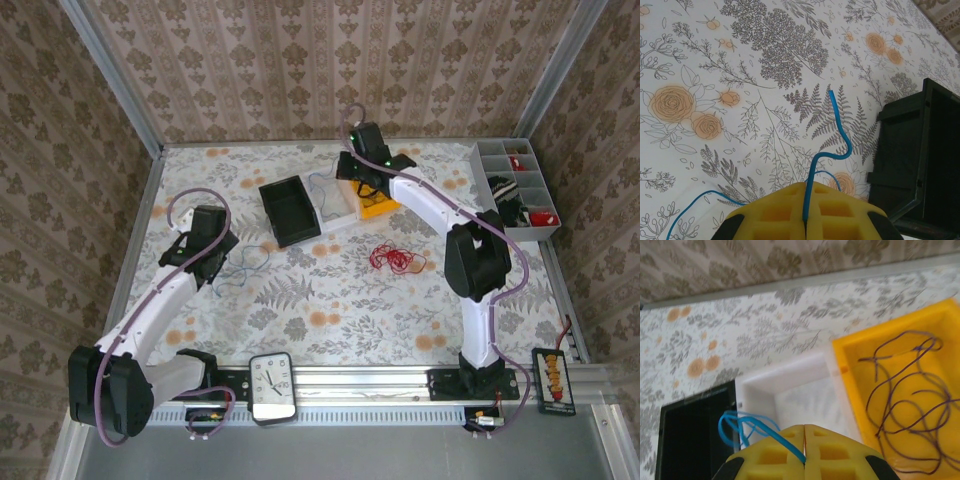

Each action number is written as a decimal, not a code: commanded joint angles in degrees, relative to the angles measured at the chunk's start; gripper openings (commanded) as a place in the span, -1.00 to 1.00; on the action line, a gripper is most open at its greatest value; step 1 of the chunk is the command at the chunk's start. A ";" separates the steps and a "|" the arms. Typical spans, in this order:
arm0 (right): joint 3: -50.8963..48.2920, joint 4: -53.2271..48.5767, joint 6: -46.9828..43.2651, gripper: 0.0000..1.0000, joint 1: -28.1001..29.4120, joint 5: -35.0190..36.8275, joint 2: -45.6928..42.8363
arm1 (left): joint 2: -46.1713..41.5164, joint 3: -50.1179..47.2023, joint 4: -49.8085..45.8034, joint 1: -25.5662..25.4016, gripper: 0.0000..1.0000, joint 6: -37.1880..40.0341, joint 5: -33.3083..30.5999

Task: Untangle the cables

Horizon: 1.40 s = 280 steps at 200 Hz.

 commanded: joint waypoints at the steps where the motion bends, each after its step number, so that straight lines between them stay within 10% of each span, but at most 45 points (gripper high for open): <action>1: 2.85 -5.14 0.97 -0.98 -0.23 6.70 0.85 | 0.28 -0.02 0.21 -0.42 -1.00 1.24 0.45; 138: 10.34 -15.11 -0.12 -0.87 5.46 11.95 11.33 | 1.76 2.33 0.94 -0.42 -1.00 2.94 1.50; 210: 5.04 -10.62 -1.57 0.19 4.89 8.29 3.88 | 2.33 4.61 3.44 -0.41 -1.00 7.52 4.42; 280: -11.25 -1.90 -0.27 0.19 2.09 8.56 -10.65 | -1.32 13.70 9.53 -2.61 -1.00 19.47 16.12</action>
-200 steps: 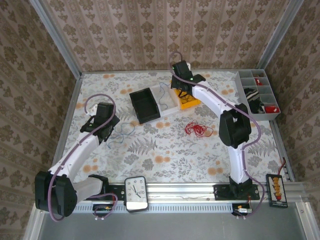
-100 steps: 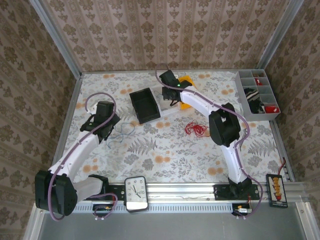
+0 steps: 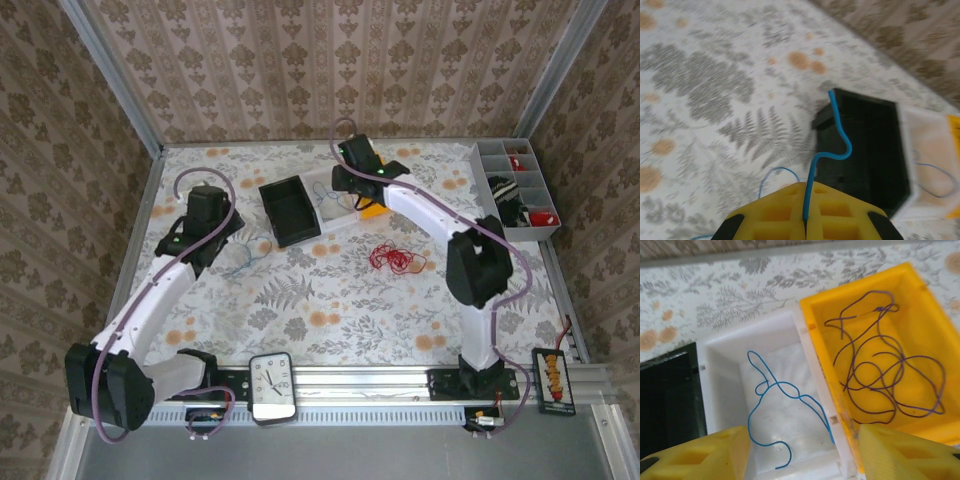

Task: Untangle the cables

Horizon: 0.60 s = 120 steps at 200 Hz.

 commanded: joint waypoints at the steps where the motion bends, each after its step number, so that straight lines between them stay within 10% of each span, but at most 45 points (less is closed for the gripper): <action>1: -5.60 3.96 0.61 0.19 -1.38 -0.15 -5.87 | -2.82 4.69 5.92 -1.49 -1.00 6.87 8.75; 120: -26.01 7.19 2.81 0.16 -5.34 0.90 -21.61 | 25.14 52.87 19.56 -9.80 -1.00 18.64 14.07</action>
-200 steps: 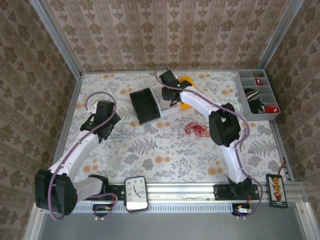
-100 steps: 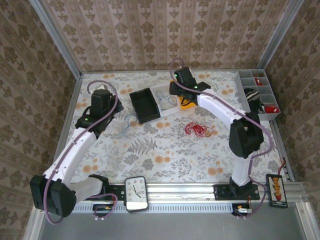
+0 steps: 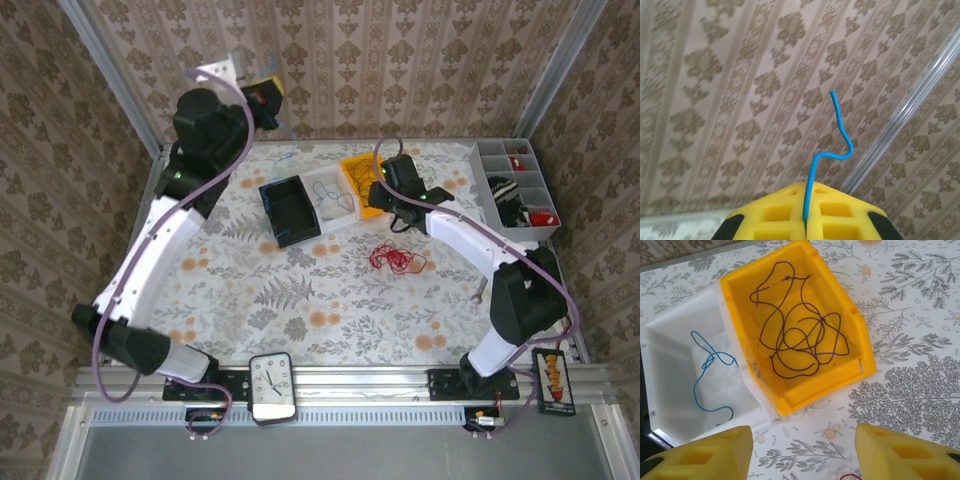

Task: Untangle the cables

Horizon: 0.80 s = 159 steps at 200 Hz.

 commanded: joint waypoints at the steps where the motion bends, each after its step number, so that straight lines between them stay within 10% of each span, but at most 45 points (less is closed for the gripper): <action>1: -1.58 1.53 0.47 0.16 -0.47 1.06 -3.09 | 4.88 6.88 2.99 -0.01 -1.00 4.87 -0.32; 159: -7.11 1.38 -0.92 0.15 -5.13 1.07 -9.04 | 28.44 4.31 11.97 -0.10 -1.00 -2.14 -2.93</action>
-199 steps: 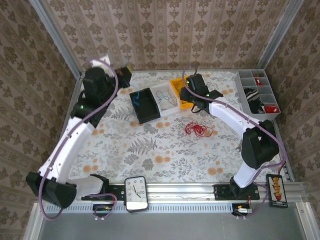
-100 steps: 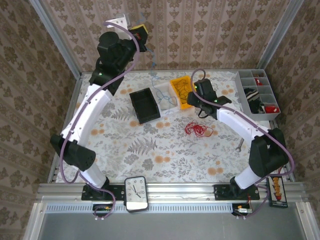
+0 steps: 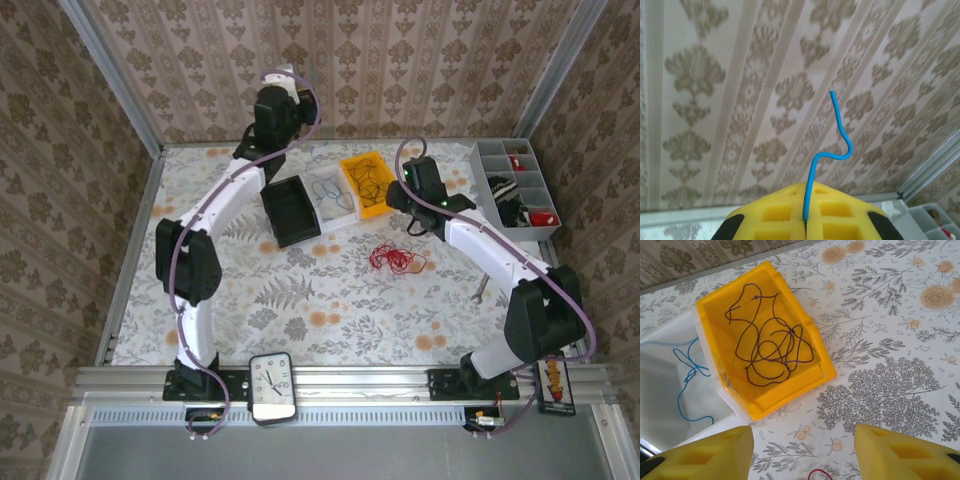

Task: Untangle the cables

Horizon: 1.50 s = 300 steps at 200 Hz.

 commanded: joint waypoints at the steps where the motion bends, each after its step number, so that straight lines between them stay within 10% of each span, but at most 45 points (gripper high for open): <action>1: -1.67 0.18 -0.49 0.15 -0.48 1.09 -2.11 | -0.31 -2.31 -0.03 -0.16 -1.00 -4.86 2.62; 90: -1.28 -0.30 -1.38 0.14 -0.92 0.76 -1.87 | 1.64 -14.92 -0.93 -1.92 -1.00 -12.22 1.13; 237: -1.89 -0.68 -0.30 0.15 -1.14 1.04 -2.38 | 15.83 2.02 -26.30 -5.80 -1.00 -3.01 -13.90; 276: -2.42 -0.83 -0.69 0.15 -1.27 1.03 -2.92 | 17.26 6.78 -28.85 -5.69 -0.02 -2.35 -12.90; 300: -2.31 -0.88 -0.73 0.15 -1.27 1.07 -2.97 | 16.72 8.93 -28.75 -6.11 0.17 -1.21 -12.51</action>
